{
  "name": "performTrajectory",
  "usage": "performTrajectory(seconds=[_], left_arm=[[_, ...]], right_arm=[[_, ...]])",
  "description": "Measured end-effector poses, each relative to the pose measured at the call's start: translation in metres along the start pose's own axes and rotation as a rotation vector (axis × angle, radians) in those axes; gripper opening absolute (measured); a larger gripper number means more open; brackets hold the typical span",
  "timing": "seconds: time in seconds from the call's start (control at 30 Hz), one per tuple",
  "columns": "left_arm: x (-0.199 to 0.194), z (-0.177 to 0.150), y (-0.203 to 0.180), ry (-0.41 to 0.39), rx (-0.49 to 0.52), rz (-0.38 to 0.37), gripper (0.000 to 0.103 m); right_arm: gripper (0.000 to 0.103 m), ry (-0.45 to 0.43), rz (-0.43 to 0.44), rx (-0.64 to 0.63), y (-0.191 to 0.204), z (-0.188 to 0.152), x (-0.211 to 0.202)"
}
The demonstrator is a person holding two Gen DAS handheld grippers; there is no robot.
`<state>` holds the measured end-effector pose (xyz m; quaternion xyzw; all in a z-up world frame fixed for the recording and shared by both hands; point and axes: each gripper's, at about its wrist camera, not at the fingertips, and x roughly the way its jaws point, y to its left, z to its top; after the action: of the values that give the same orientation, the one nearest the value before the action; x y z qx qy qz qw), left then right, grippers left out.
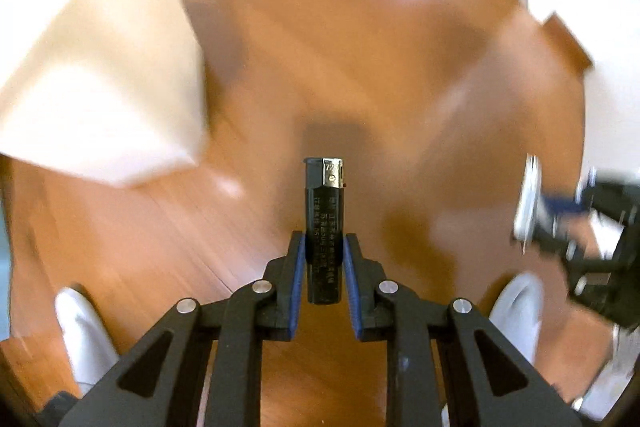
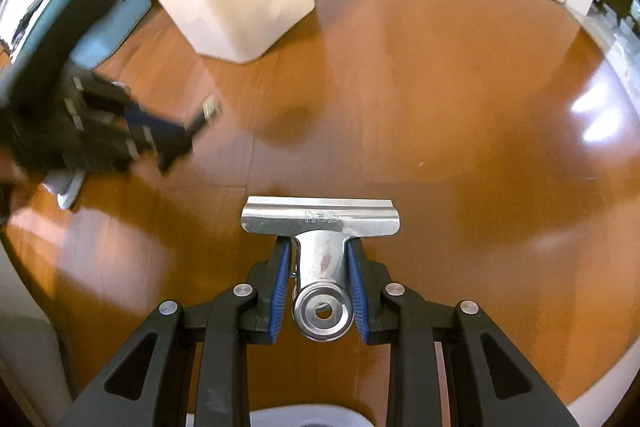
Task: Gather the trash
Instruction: 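Drop the binder clip into the wastebasket with the right tool while the left tool drops the black lighter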
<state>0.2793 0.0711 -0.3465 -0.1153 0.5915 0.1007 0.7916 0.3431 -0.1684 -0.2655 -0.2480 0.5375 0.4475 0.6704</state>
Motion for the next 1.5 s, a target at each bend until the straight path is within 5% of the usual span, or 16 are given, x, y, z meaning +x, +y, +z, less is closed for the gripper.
performTrajectory(seconds=[0.23,0.4,0.47,0.5,0.53,0.8,0.9,1.0,1.13,1.37,1.5], left_arm=[[-0.119,0.084,0.092,-0.246,-0.143,0.066,0.018],[-0.122,0.128,0.163,-0.244,-0.228,0.043,0.018],[-0.111,0.133,0.183,-0.171,-0.283,0.075,0.038],[-0.111,0.131,0.194,-0.168,-0.316,0.075,0.055],[-0.113,0.129,0.205,-0.173,-0.339,0.071,0.060],[-0.193,0.077,0.208,-0.151,-0.258,0.110,0.061],[-0.238,0.041,0.217,-0.112,-0.312,0.025,0.064],[-0.279,-0.001,0.237,-0.137,-0.399,-0.047,0.086],[-0.292,-0.038,0.255,-0.172,-0.510,-0.093,0.088],[-0.267,-0.041,0.262,-0.073,-0.521,-0.231,0.088],[-0.272,-0.035,0.259,-0.098,-0.477,-0.247,0.089]], right_arm=[[0.029,-0.067,-0.067,0.008,0.010,0.042,-0.101],[0.029,-0.126,-0.091,0.009,0.016,0.080,-0.162],[0.029,-0.142,-0.085,0.005,0.022,0.097,-0.177],[0.029,-0.148,-0.083,-0.001,0.026,0.103,-0.182],[0.029,-0.151,-0.082,-0.010,0.030,0.110,-0.186],[0.029,-0.178,-0.057,-0.079,0.076,0.161,-0.199],[0.029,-0.173,-0.042,-0.116,0.103,0.191,-0.200],[0.029,-0.167,-0.025,-0.156,0.135,0.229,-0.194],[0.029,-0.156,0.020,-0.102,0.164,0.292,-0.165],[0.029,-0.077,0.052,0.060,0.193,0.362,-0.079],[0.030,0.020,0.029,0.119,0.197,0.373,-0.021]])
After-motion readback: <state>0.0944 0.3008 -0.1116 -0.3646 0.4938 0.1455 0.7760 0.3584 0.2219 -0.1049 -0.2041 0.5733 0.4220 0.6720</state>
